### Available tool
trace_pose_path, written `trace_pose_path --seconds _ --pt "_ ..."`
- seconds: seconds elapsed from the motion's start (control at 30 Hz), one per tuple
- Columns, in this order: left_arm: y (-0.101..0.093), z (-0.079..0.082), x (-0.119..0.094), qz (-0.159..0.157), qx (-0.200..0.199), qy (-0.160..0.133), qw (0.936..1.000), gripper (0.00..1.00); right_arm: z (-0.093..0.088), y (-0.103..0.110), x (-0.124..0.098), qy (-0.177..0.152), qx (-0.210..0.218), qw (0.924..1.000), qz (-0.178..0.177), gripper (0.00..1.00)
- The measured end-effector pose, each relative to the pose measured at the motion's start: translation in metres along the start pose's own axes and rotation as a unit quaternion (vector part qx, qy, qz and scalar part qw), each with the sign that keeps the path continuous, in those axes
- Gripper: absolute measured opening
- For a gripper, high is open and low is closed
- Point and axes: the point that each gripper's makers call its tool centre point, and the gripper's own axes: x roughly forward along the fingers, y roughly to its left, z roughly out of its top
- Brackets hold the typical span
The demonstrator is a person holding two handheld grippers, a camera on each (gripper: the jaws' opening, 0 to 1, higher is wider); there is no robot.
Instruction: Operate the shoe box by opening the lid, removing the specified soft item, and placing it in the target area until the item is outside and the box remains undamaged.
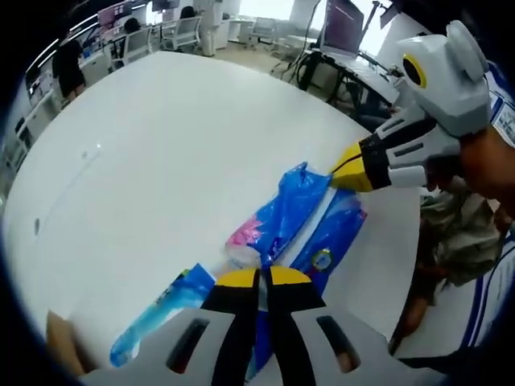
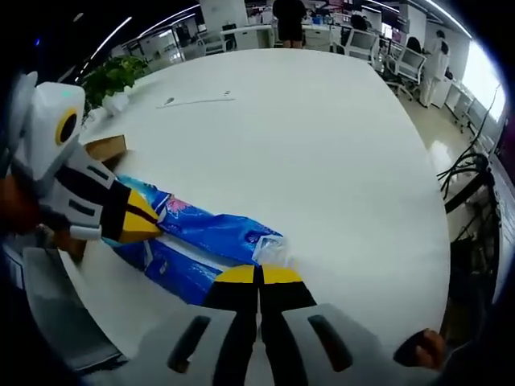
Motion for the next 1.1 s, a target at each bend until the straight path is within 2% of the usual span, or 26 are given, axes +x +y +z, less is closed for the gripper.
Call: trace_pose_path --seconds 0.23,0.4,0.47,0.57,0.7,0.83,0.87,0.93,1.1 --pt "0.004 -0.004 0.006 0.014 0.014 0.0 0.9998 0.04 -0.008 0.0 0.009 0.006 0.003 1.0 0.005 0.0" --pt "0.007 -0.003 0.006 0.026 0.027 -0.003 0.9993 0.12 -0.008 -0.003 0.009 0.001 0.015 0.9999 0.002 0.01" --pt "0.009 -0.002 0.004 0.03 0.029 -0.005 0.9991 0.16 -0.005 -0.003 0.008 -0.003 0.001 1.0 -0.004 0.04" --pt "0.011 0.0 0.001 0.033 0.028 -0.012 0.999 0.2 -0.001 -0.003 0.004 -0.015 0.003 0.9999 -0.003 0.15" --pt "0.013 -0.001 -0.005 0.032 0.024 -0.015 0.9991 0.22 0.001 0.0 -0.001 -0.017 0.006 0.9998 -0.002 0.16" --pt "0.01 0.005 -0.021 0.025 0.02 -0.041 0.9987 0.28 0.01 0.002 -0.012 -0.039 0.013 0.9991 -0.011 0.18" --pt "0.008 0.008 -0.023 0.021 0.022 -0.055 0.998 0.31 0.01 0.002 -0.013 -0.039 0.013 0.9991 -0.015 0.19" --pt "0.009 0.009 -0.027 0.023 0.022 -0.061 0.9977 0.37 0.01 0.004 -0.015 -0.039 0.012 0.999 -0.02 0.2" --pt "0.003 0.011 -0.049 0.009 0.02 -0.086 0.9961 0.4 0.014 0.013 -0.027 -0.045 0.012 0.9985 -0.027 0.19"
